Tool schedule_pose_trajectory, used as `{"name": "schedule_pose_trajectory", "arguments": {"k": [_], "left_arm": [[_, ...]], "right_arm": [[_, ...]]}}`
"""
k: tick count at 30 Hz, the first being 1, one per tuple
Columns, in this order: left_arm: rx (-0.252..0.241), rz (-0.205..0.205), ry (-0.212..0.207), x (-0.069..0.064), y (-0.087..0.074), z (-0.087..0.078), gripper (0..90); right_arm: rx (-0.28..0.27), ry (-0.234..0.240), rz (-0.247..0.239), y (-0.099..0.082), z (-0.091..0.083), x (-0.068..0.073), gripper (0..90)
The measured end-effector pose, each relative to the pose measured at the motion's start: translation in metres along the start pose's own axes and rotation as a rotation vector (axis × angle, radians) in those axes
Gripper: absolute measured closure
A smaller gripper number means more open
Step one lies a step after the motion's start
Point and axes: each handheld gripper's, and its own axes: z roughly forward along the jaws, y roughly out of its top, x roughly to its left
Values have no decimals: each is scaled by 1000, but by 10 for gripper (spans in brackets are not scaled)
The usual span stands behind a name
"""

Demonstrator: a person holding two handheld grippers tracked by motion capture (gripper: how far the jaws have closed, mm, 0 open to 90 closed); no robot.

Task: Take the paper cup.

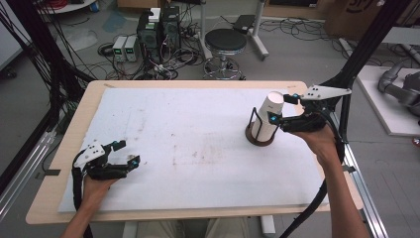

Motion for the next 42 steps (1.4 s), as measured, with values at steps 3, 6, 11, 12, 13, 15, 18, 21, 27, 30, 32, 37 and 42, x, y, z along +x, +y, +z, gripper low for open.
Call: {"name": "schedule_pose_trajectory", "arguments": {"k": [3,6,11,12,13,15,18,21,27,30,32,37,42], "left_arm": [[0,0,1,0,0,0,124],[0,-1,1,0,0,0,124],[7,10,1,0,0,0,124],[7,10,1,0,0,0,124],[9,11,1,-1,0,1,124],[8,11,1,-1,0,1,124],[10,12,2,-1,0,1,124],[11,14,2,-1,0,1,124],[12,18,0,-1,0,1,124],[16,19,6,-1,1,1,124],[18,18,6,-1,1,1,124],[19,20,5,-2,1,2,124],[20,19,4,-1,1,1,124]], "right_arm": [[14,-1,9,3,1,-3,138],[57,-2,-3,11,5,-9,138],[145,-13,-37,24,9,-18,138],[153,-11,-38,25,10,-19,138],[166,-12,-34,27,11,-21,138],[188,-16,-41,30,13,-25,138],[220,-18,-37,34,17,-30,138],[245,-16,-31,36,22,-34,138],[320,-13,-11,40,34,-43,138],[355,-12,-14,43,37,-47,139],[362,-9,-15,44,37,-48,138],[445,-5,-14,52,43,-56,138],[488,4,-25,53,49,-57,138]]}}
